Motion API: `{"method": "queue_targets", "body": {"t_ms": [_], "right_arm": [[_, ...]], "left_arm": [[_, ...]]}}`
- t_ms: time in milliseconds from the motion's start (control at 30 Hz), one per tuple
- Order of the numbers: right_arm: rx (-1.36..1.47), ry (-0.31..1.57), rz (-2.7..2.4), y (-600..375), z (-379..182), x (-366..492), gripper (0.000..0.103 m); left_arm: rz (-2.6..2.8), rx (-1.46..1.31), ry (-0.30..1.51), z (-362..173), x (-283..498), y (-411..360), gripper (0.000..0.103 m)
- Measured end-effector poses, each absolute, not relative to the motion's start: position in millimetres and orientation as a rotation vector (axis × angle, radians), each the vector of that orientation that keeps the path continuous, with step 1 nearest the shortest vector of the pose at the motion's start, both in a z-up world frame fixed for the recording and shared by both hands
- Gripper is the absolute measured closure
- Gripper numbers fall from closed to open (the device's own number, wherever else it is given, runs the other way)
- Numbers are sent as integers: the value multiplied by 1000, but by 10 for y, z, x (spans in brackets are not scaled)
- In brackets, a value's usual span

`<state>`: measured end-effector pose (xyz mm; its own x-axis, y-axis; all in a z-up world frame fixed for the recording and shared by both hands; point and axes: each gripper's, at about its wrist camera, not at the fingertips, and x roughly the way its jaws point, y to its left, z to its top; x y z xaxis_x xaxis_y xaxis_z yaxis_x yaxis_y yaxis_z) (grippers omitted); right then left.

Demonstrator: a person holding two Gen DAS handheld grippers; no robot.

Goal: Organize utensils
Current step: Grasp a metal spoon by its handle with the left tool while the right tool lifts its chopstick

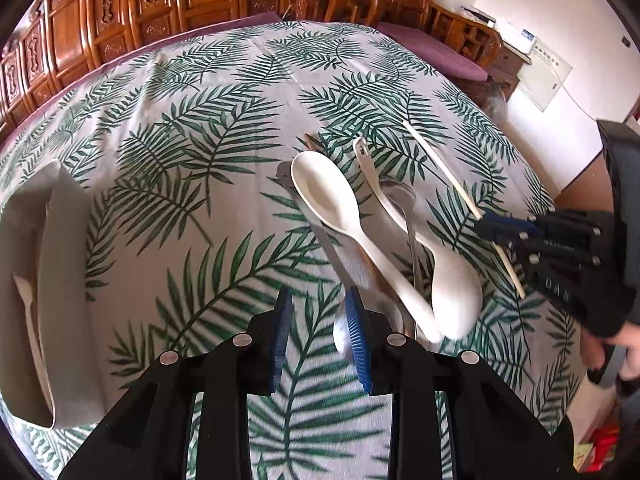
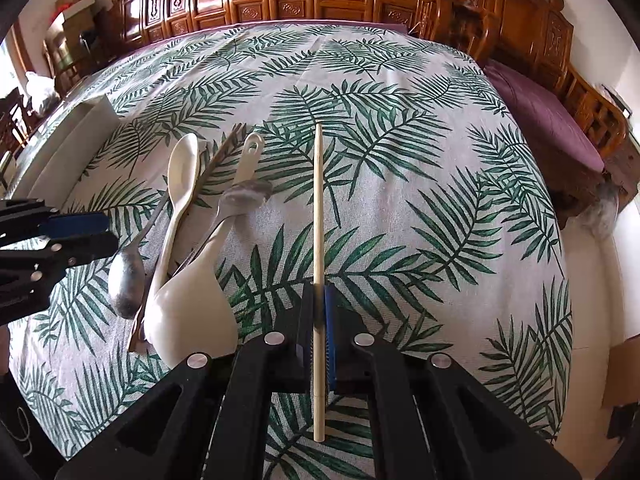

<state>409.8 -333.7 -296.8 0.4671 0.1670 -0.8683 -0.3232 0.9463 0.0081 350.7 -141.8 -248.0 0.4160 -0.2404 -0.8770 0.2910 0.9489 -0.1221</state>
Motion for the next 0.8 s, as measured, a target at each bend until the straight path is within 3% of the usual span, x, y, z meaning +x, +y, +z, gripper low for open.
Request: {"method": "queue_targets", "body": {"t_ms": [700, 800], "right_arm": [[-157, 1028, 303, -3292, -3001, 4099, 97], [-159, 1022, 302, -3285, -3002, 4106, 97]], "left_arm": [[-316, 23, 1138, -2622, 3782, -1633, 77], [-303, 22, 1141, -2627, 3795, -1635, 85]]}}
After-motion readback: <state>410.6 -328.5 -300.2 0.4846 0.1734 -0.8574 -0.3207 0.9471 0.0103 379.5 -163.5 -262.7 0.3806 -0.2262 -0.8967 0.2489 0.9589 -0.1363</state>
